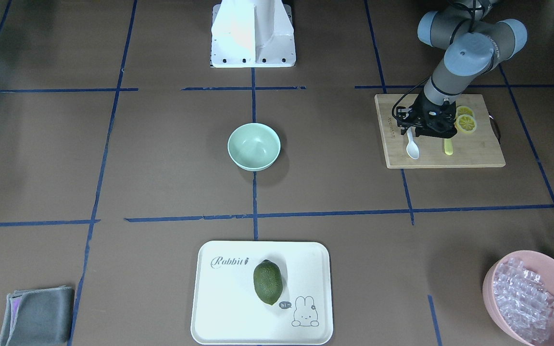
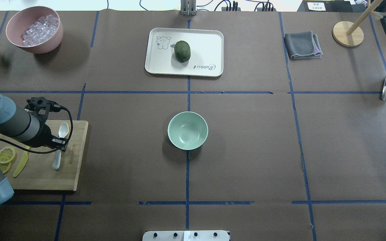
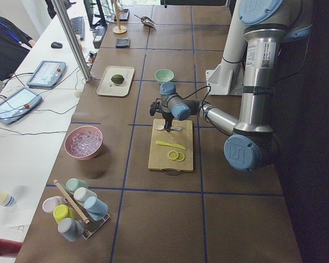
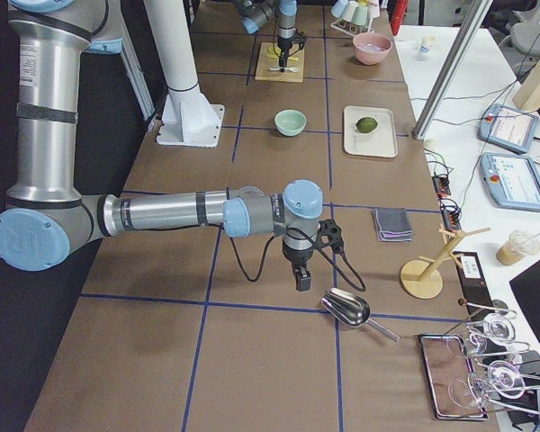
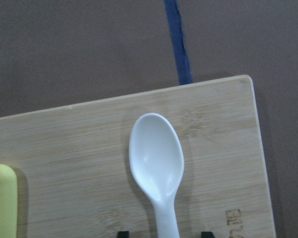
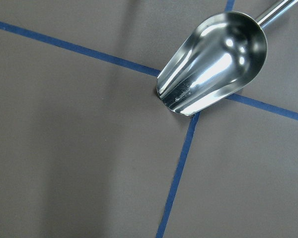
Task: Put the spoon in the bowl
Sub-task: 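Lower the left gripper and grasp the white spoon's handle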
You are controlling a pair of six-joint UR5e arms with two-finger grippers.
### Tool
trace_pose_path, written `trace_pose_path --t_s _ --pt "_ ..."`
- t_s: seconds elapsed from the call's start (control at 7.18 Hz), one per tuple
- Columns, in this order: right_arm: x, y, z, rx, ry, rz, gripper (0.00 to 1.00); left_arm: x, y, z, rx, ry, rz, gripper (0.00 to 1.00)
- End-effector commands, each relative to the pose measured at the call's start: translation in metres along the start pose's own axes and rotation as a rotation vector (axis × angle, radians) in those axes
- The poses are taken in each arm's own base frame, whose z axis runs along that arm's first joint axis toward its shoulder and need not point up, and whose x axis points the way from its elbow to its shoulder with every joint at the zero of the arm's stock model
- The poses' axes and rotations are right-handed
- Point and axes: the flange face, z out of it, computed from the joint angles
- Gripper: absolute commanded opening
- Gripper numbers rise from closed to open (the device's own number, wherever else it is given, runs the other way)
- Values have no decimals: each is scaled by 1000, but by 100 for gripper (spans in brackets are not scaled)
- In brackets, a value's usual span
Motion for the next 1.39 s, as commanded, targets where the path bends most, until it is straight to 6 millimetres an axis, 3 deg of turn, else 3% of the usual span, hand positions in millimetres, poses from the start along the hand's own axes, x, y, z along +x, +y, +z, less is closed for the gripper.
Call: trace_pose_path --t_s 0.0,0.28,0.42,0.56,0.7,1.11,1.25 --pt "1 1 0 -2 2 1 100 -3 1 2 -3 -5 -3 29" --pt "0 0 0 1 1 -1 100 1 0 -2 4 2 2 6" --pt "1 0 0 0 2 0 100 6 0 -8 12 12 8 0" --pt "-1 0 -1 1 -1 -1 100 23 -1 -30 49 43 33 0" --pt "0 1 -1 1 -2 1 100 60 -19 -48 91 94 73 0" --pt "1 7 3 -7 -16 9 100 133 -46 -92 174 198 149 0" --pt "1 7 5 -10 -19 10 100 176 -44 -94 131 192 157 0"
